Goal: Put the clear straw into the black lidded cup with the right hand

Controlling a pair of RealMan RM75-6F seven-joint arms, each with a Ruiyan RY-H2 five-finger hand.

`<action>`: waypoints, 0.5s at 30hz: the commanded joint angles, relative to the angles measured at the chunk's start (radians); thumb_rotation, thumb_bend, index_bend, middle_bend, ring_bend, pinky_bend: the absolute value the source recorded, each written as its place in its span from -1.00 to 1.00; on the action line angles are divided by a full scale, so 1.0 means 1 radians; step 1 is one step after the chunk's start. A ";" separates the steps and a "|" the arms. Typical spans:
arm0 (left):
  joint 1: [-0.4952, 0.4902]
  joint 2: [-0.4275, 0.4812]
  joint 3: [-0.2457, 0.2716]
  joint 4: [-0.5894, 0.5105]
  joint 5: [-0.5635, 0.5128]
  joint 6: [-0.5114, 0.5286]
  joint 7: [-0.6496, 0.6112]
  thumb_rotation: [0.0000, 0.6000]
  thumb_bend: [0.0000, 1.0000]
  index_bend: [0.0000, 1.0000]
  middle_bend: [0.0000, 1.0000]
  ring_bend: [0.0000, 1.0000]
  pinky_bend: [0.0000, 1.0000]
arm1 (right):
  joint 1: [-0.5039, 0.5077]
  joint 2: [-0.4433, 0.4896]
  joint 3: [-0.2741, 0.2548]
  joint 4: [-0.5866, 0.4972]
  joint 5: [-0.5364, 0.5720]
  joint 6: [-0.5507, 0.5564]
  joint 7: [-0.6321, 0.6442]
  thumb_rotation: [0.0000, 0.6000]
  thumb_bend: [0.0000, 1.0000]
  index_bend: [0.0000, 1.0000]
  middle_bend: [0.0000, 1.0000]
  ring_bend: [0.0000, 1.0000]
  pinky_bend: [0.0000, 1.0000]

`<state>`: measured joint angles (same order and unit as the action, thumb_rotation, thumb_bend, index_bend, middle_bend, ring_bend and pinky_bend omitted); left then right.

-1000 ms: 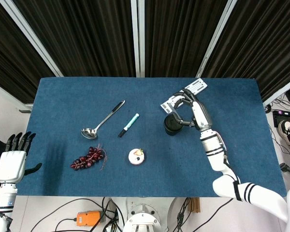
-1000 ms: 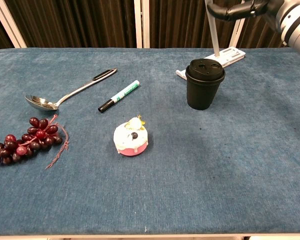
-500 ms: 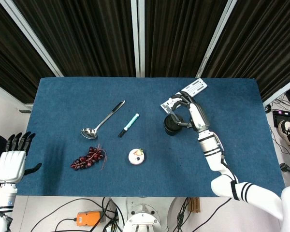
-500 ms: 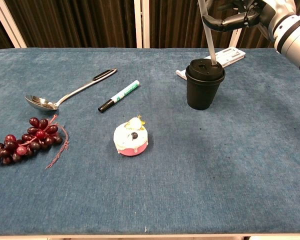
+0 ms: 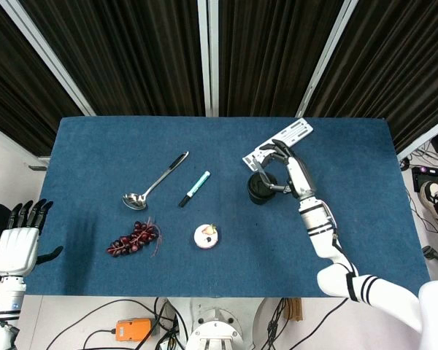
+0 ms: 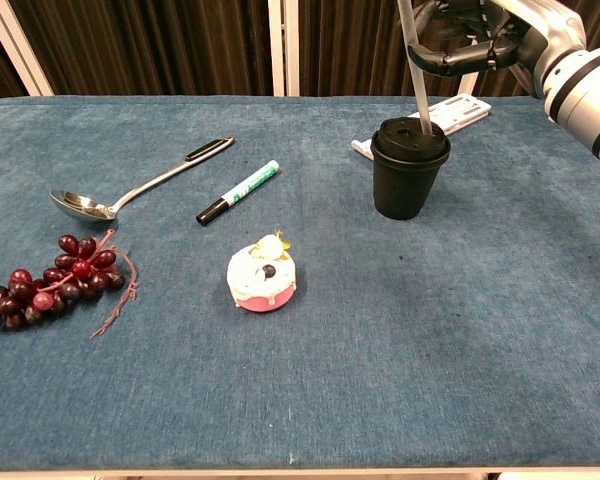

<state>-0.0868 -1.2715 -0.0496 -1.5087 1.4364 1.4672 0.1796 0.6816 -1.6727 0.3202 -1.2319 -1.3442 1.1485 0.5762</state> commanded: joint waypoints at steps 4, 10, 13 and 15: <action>-0.001 -0.001 0.000 0.000 0.002 0.001 0.000 1.00 -0.84 -0.82 -0.83 -0.96 -1.00 | -0.018 -0.030 -0.005 0.057 0.001 0.014 0.089 1.00 0.12 0.38 -0.34 -0.68 -0.73; -0.002 -0.001 0.000 -0.003 0.001 -0.001 0.003 1.00 -0.84 -0.82 -0.83 -0.95 -1.00 | -0.030 -0.064 -0.017 0.124 -0.013 0.026 0.173 1.00 0.12 0.32 -0.34 -0.69 -0.78; -0.003 -0.001 0.000 -0.005 0.002 -0.001 0.005 1.00 -0.84 -0.82 -0.83 -0.95 -1.00 | -0.034 -0.079 -0.026 0.152 -0.021 0.026 0.212 1.00 0.12 0.26 -0.34 -0.72 -0.80; -0.004 -0.001 -0.001 -0.006 0.002 -0.001 0.007 1.00 -0.84 -0.82 -0.83 -0.96 -1.00 | -0.035 -0.084 -0.035 0.169 -0.029 0.022 0.233 1.00 0.12 0.17 -0.34 -0.78 -0.85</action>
<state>-0.0907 -1.2727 -0.0501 -1.5149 1.4385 1.4664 0.1865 0.6492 -1.7494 0.2936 -1.0744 -1.3659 1.1726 0.7957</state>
